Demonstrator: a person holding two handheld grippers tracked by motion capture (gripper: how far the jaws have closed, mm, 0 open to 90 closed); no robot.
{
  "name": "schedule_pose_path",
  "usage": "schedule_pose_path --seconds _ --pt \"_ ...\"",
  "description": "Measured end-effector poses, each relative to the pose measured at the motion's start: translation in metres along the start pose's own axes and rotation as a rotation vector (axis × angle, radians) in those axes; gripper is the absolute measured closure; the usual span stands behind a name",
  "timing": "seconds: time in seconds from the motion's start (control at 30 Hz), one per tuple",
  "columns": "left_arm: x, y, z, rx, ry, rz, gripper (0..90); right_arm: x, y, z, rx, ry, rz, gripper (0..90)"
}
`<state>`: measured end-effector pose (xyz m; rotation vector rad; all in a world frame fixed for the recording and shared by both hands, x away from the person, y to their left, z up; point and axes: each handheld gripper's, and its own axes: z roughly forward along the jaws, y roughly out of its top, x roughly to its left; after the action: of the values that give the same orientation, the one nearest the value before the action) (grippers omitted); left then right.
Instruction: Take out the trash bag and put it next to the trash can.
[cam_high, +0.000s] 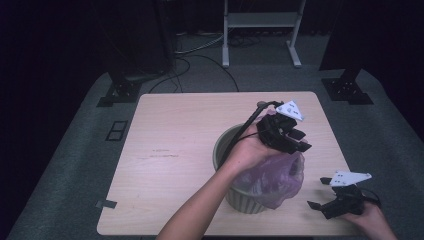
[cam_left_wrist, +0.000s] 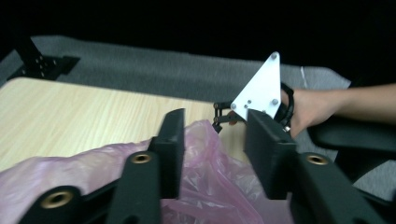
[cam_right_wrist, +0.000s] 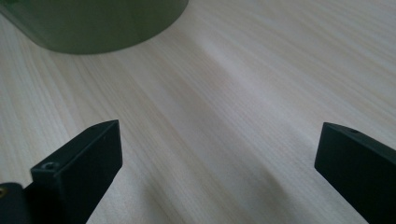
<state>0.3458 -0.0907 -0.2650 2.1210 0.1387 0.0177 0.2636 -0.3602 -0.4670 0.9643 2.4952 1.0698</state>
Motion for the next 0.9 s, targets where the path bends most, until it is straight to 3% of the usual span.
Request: schedule_pose_path --seconds 0.13,0.4,0.43,0.5,0.67,0.9 --pt "-0.002 0.000 -0.017 -0.029 0.003 -0.003 45.9 0.000 0.004 -0.008 -0.042 -0.004 0.012 0.0" --pt "-0.012 -0.014 -0.064 -0.100 0.073 -0.022 28.3 0.003 0.014 -0.026 -0.108 0.019 0.050 0.0" --pt "-0.012 -0.018 -0.070 -0.106 0.084 -0.027 26.6 0.003 0.015 -0.028 -0.110 0.023 0.054 1.9" --pt "-0.013 -0.025 -0.082 -0.106 0.112 -0.040 20.7 0.004 0.018 -0.034 -0.140 0.047 0.044 14.8" --pt "-0.017 -0.049 -0.110 -0.119 0.168 -0.071 11.6 0.005 0.029 -0.044 -0.168 0.066 0.040 14.0" --pt "-0.019 -0.087 -0.142 -0.129 0.248 -0.108 9.8 0.006 0.048 -0.062 -0.240 0.088 0.045 14.5"
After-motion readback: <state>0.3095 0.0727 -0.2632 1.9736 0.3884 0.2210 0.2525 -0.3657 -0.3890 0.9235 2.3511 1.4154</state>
